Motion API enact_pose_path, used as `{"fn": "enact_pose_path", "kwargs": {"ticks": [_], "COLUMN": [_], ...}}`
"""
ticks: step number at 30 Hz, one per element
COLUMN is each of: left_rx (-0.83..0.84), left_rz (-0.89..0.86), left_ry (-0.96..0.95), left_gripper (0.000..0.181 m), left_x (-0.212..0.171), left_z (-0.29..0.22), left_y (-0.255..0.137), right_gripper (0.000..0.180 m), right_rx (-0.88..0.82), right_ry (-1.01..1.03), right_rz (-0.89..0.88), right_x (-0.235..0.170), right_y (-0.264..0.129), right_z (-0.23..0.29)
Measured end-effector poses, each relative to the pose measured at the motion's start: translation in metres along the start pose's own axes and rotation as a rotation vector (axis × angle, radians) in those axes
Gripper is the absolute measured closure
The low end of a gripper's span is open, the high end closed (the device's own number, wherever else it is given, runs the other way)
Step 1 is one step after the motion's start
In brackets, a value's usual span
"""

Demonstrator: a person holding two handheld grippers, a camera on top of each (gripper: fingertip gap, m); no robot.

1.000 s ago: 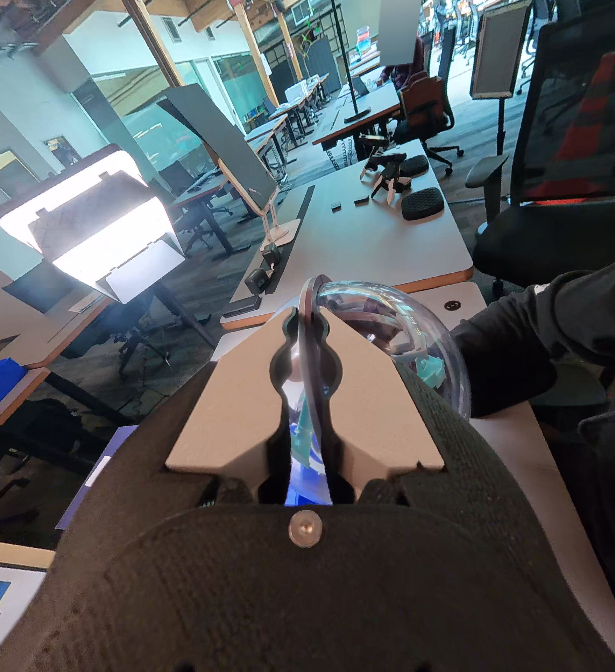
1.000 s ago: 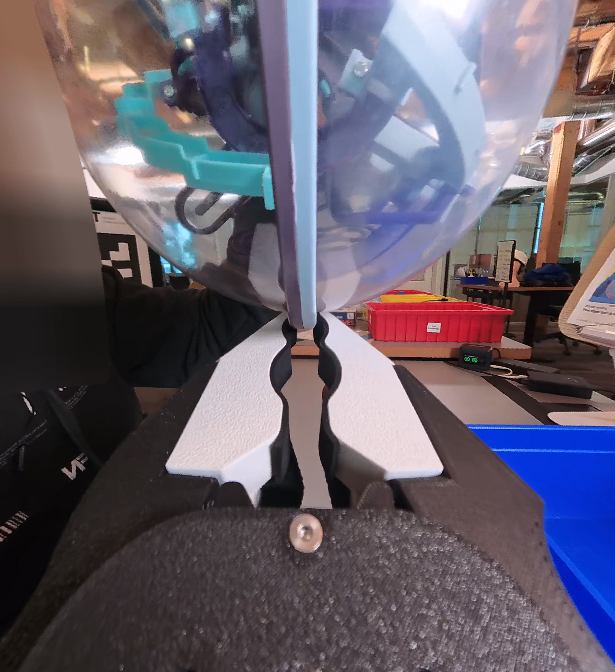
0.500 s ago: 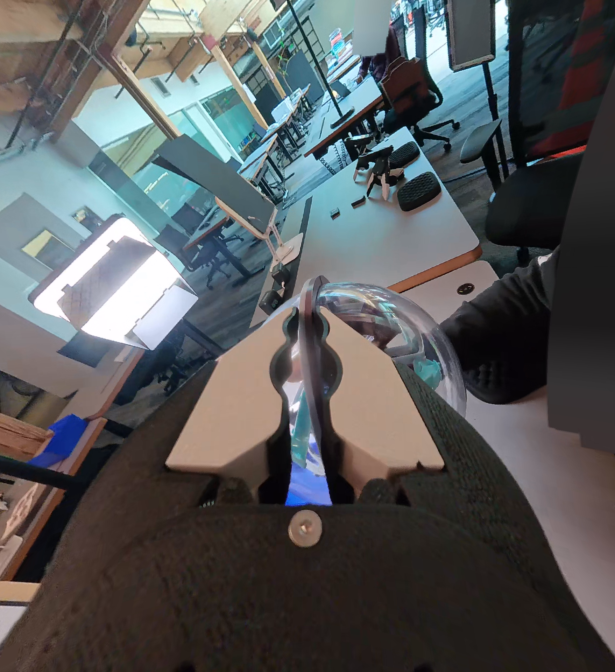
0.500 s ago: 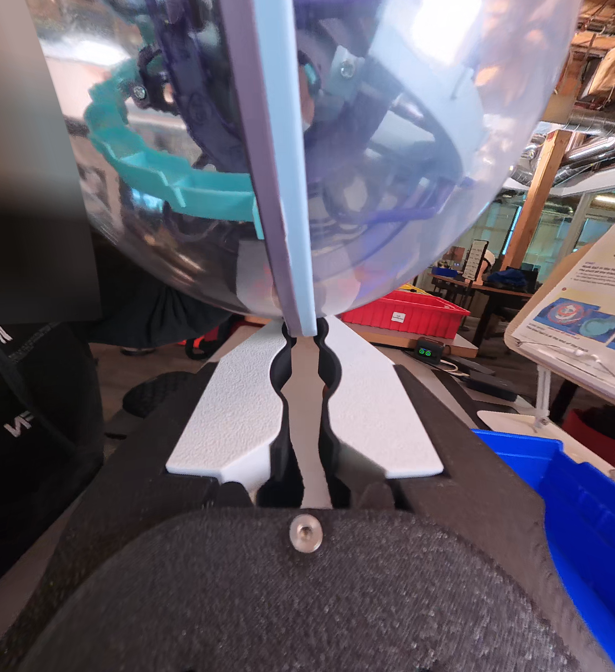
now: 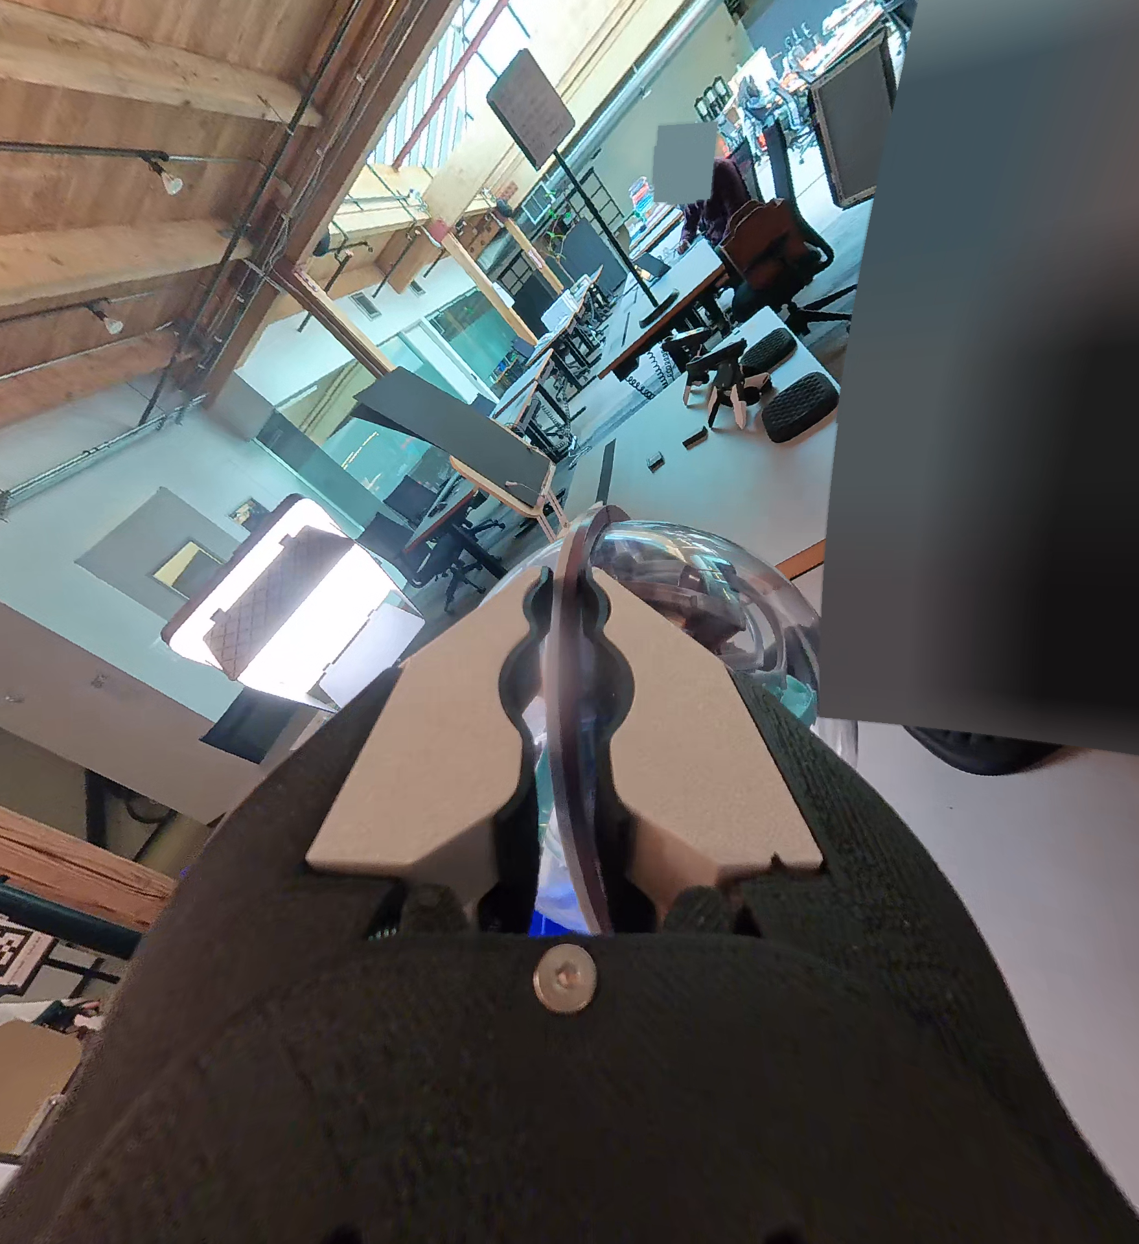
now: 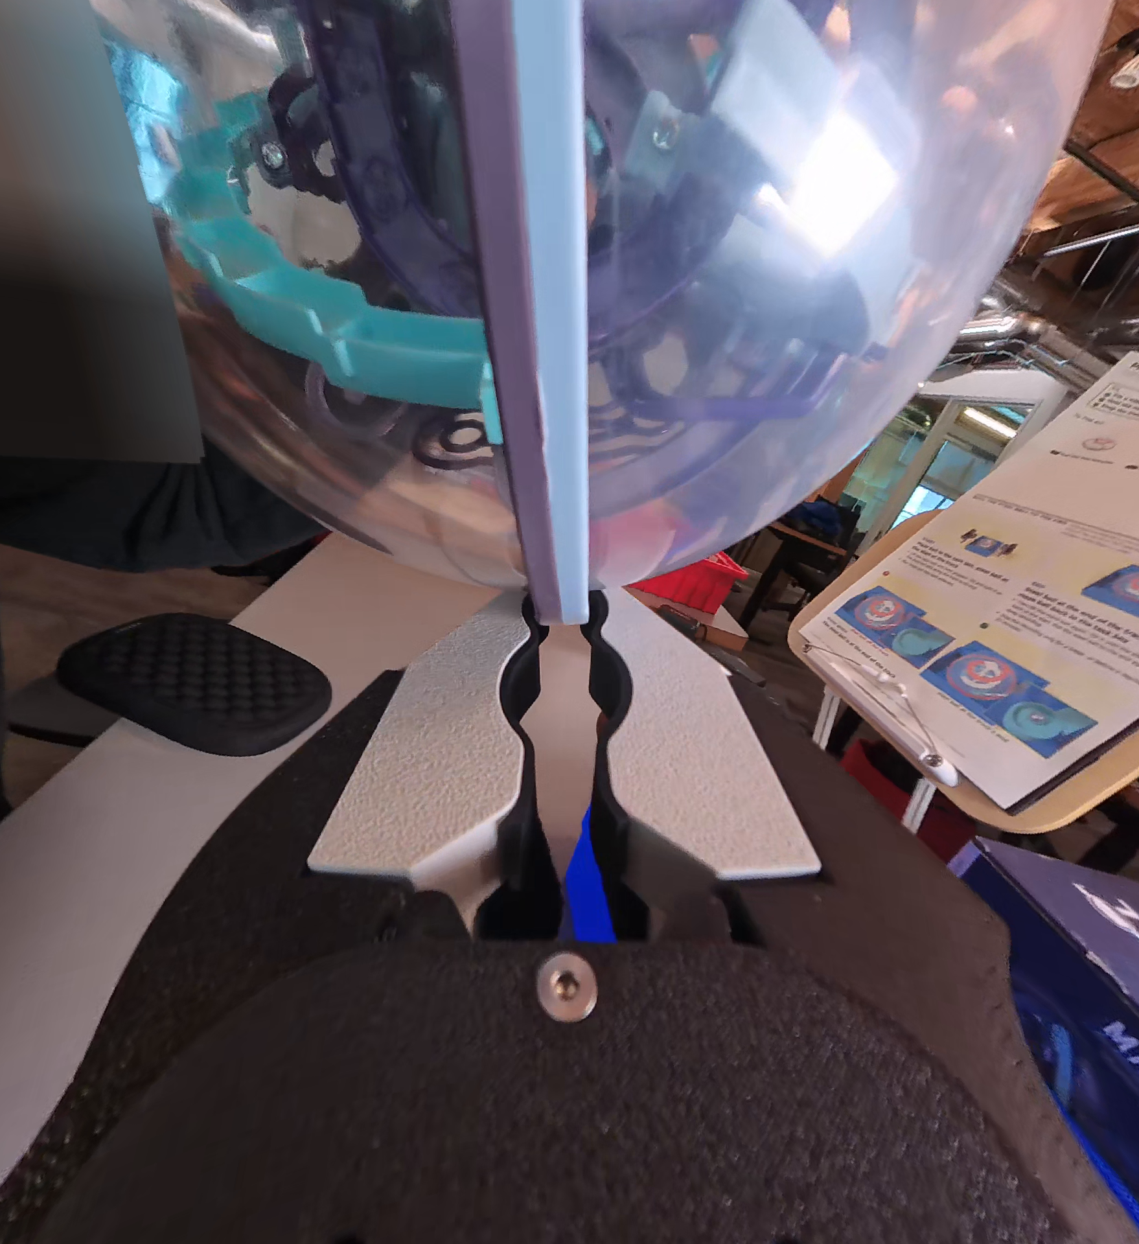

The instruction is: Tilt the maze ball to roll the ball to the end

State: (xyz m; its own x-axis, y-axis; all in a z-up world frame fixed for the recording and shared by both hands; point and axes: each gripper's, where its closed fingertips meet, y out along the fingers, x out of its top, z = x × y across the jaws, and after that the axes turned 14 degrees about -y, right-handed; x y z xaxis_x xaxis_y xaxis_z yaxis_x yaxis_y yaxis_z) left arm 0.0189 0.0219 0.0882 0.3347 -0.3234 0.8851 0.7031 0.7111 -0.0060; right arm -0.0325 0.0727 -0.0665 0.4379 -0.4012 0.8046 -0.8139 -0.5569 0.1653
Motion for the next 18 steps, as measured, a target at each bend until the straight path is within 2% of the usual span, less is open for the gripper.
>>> {"fn": "enact_pose_path", "kwargs": {"ticks": [18], "left_rx": [-0.01], "left_rz": [0.026], "left_ry": [0.12], "left_gripper": [0.174], "left_x": [0.016], "left_z": [-0.014], "left_y": [0.002], "right_gripper": [0.174], "right_rx": [-0.017], "right_ry": [-0.131], "right_rz": [0.005], "right_x": [0.013], "right_y": [0.007], "right_z": [-0.018]}}
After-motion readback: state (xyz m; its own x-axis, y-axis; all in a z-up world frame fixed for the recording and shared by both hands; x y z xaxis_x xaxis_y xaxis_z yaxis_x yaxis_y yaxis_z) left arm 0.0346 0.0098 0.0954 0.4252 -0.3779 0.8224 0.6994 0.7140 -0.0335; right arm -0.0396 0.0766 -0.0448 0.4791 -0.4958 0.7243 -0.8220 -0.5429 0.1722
